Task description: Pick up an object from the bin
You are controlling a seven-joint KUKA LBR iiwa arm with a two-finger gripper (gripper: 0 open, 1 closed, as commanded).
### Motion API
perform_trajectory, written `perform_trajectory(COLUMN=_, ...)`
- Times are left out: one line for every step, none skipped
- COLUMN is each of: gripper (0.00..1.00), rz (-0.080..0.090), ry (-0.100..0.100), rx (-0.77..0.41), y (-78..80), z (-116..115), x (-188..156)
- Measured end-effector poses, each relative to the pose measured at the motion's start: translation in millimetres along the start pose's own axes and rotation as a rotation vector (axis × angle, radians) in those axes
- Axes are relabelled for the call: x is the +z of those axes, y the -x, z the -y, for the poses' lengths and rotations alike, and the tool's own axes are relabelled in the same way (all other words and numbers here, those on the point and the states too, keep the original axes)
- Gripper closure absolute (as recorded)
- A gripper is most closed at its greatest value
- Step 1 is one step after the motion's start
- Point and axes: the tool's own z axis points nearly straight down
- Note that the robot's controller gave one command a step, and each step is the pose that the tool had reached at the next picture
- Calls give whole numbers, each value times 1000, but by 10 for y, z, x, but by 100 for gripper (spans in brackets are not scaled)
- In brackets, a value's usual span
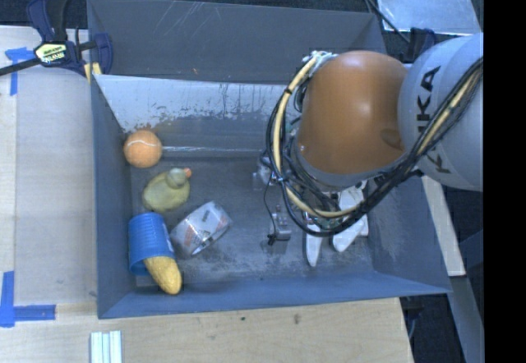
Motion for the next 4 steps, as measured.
perform_trajectory(gripper=0, rz=8, ry=2, rx=2, y=16, z=3, x=-42)
perform_trajectory(gripper=0, rz=9, ry=1, rx=-147, y=135, z=-240, x=451)
perform_trajectory(gripper=0, rz=10, ry=0, rx=-312, y=359, z=-775, x=597)
perform_trajectory(gripper=0, rz=13, ry=0, rx=-514, y=558, z=-829, x=858)
